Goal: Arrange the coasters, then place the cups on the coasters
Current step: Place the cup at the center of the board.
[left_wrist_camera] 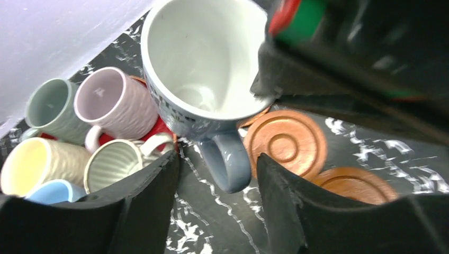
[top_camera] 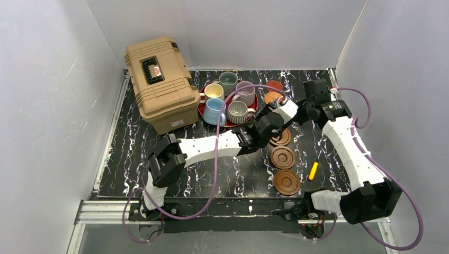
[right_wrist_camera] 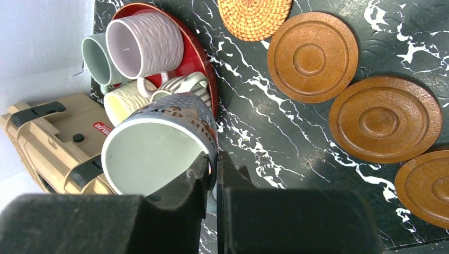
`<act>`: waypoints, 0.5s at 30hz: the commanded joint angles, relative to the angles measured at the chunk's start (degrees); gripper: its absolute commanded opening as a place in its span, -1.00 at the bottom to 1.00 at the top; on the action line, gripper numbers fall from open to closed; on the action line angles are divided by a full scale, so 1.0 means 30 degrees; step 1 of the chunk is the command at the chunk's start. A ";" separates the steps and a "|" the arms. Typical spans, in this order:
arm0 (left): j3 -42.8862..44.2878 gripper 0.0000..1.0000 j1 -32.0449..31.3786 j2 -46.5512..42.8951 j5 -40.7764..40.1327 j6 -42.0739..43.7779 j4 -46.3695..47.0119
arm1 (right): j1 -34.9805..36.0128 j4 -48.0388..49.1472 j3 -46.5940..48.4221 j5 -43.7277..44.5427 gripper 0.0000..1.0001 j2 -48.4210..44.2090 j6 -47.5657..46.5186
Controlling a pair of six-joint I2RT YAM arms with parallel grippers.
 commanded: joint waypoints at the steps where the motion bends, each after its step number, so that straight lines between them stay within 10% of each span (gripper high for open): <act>1: 0.0596 -0.04 -0.0149 0.0100 -0.2819 0.1059 0.0156 | 0.0073 0.0684 -0.0083 0.0077 -0.97 -0.1054 0.0738; 15: 0.0526 -1.00 -0.0252 -0.0178 -0.0446 0.0124 0.0185 | 0.0161 0.1764 -0.2181 -0.0371 -0.97 -0.1356 0.1222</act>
